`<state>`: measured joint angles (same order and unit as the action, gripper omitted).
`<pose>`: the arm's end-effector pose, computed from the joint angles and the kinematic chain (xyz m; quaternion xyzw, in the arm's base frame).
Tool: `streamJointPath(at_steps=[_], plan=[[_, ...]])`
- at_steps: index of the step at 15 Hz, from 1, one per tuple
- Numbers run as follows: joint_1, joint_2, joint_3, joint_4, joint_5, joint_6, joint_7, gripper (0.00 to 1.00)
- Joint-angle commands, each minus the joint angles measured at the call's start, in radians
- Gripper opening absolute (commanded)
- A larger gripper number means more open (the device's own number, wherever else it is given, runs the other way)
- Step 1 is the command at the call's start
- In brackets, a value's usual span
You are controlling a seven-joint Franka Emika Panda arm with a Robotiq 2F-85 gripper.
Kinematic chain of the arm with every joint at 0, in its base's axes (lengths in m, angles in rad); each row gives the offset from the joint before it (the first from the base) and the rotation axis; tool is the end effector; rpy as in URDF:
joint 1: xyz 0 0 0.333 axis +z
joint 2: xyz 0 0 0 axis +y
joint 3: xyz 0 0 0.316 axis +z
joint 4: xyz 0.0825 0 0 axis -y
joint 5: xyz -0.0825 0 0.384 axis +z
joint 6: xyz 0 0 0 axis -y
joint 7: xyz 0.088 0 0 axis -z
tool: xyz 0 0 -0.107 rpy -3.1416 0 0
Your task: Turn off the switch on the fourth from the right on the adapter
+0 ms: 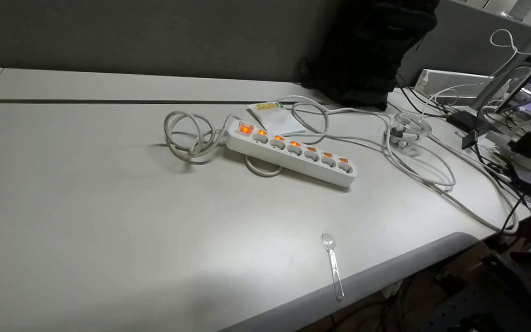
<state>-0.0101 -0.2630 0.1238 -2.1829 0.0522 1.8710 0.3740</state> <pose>0.4658 0.0604 0.4936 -0.9897 0.1405 0.0266 0.0024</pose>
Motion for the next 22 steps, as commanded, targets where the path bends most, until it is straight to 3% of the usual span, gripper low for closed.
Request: streamJointPath(at_steps=[1, 2, 3, 5, 10, 14, 19, 20, 22], plan=[[-0.04, 0.047, -0.02, -0.04, -0.077, 0.116, 0.136, 1.0], [-0.055, 0.063, -0.028, -0.057, -0.105, 0.158, 0.171, 1.0], [-0.067, 0.077, -0.036, -0.071, -0.132, 0.199, 0.207, 0.75], [-0.089, 0.11, -0.052, -0.093, -0.183, 0.265, 0.287, 0.68], [-0.109, 0.181, -0.099, -0.134, -0.264, 0.428, 0.484, 0.33], [-0.1, 0.245, -0.136, -0.118, -0.251, 0.474, 0.505, 0.05], [-0.085, 0.318, -0.156, -0.077, -0.128, 0.425, 0.385, 0.0], [-0.081, 0.288, -0.16, -0.117, -0.173, 0.461, 0.417, 0.01], [-0.077, 0.309, -0.164, -0.107, -0.143, 0.454, 0.392, 0.01]])
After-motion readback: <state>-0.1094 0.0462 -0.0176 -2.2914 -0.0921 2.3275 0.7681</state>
